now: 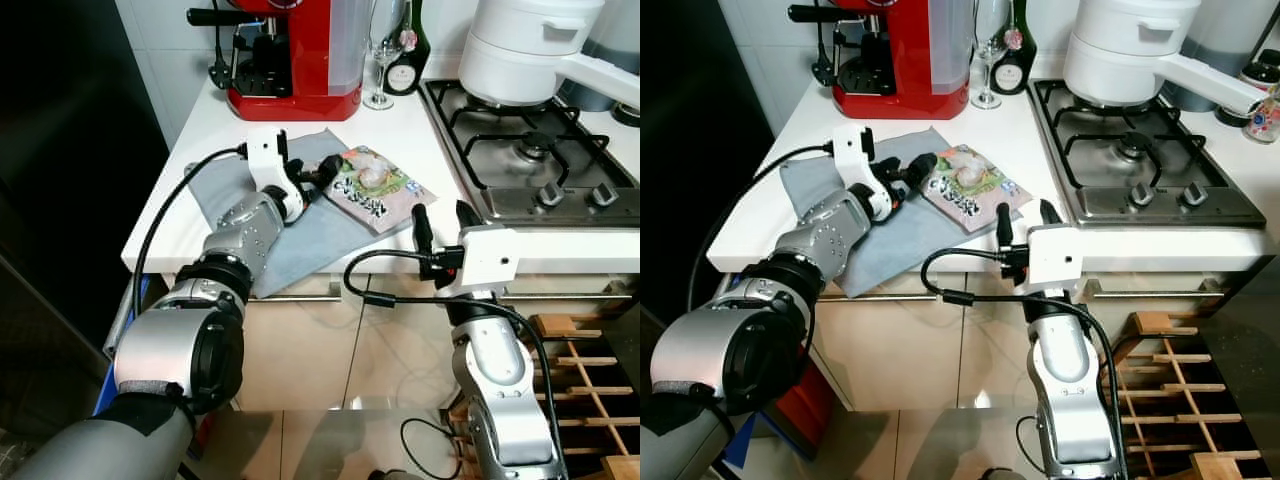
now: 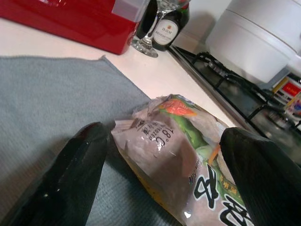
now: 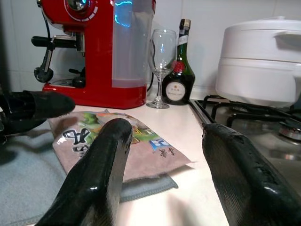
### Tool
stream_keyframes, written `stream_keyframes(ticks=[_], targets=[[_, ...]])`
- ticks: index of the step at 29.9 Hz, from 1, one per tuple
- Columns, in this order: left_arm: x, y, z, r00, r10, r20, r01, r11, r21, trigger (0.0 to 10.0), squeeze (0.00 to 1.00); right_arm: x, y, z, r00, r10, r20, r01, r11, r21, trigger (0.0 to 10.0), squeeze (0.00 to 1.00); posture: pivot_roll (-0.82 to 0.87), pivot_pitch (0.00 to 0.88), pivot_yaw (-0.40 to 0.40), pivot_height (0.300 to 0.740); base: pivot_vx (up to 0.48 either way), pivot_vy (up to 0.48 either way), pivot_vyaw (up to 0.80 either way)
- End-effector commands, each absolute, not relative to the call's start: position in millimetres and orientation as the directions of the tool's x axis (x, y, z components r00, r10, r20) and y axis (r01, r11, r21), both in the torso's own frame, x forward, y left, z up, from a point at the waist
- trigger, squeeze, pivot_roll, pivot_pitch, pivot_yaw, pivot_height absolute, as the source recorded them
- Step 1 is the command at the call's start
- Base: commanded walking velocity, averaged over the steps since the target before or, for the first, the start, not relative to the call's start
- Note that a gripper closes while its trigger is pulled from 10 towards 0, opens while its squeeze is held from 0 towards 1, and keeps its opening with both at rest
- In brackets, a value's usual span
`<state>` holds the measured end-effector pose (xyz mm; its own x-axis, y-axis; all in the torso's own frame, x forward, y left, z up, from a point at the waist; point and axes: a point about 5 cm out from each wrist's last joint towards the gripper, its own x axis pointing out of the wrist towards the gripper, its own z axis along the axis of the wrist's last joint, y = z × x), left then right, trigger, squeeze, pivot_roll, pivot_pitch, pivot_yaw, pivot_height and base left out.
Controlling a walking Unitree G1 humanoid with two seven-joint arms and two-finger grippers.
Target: Restocking fridge
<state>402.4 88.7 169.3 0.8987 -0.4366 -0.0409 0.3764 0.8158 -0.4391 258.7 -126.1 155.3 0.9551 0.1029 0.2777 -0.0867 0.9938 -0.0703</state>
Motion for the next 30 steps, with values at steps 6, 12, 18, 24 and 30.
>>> stream_keyframes(ticks=[6,12,18,24,30], targets=[[400,74,165,0.882,-0.464,-0.076,0.381,0.799,-0.466,10.0,0.0,257,-125,159,0.95,0.118,0.288,-0.102,0.992,-0.068,10.0,0.0,-0.21,0.0,0.053,0.74,0.0,0.0,0.0],[397,59,163,0.855,-0.511,-0.09,0.409,0.771,-0.488,10.0,0.0,257,-124,160,0.951,0.116,0.288,-0.1,0.993,-0.067,10.0,0.0,-0.21,0.0,0.056,0.74,0.0,0.0,0.0],[395,50,165,0.84,-0.534,-0.095,0.441,0.774,-0.454,9.3,0.0,257,-124,159,0.952,0.118,0.283,-0.103,0.992,-0.068,10.0,0.0,-0.21,0.0,0.056,0.74,0.0,0.0,0.0],[394,50,162,0.837,-0.536,-0.112,0.416,0.756,-0.505,0.0,0.0,258,-123,159,0.952,0.12,0.282,-0.104,0.992,-0.068,10.0,0.0,-0.21,0.0,0.058,0.74,0.0,0.0,0.0],[394,54,160,0.842,-0.531,-0.097,0.4,0.734,-0.549,0.0,0.0,258,-123,159,0.952,0.12,0.28,-0.105,0.992,-0.067,10.0,0.0,-0.21,0.0,0.058,0.74,0.0,0.0,0.0]])
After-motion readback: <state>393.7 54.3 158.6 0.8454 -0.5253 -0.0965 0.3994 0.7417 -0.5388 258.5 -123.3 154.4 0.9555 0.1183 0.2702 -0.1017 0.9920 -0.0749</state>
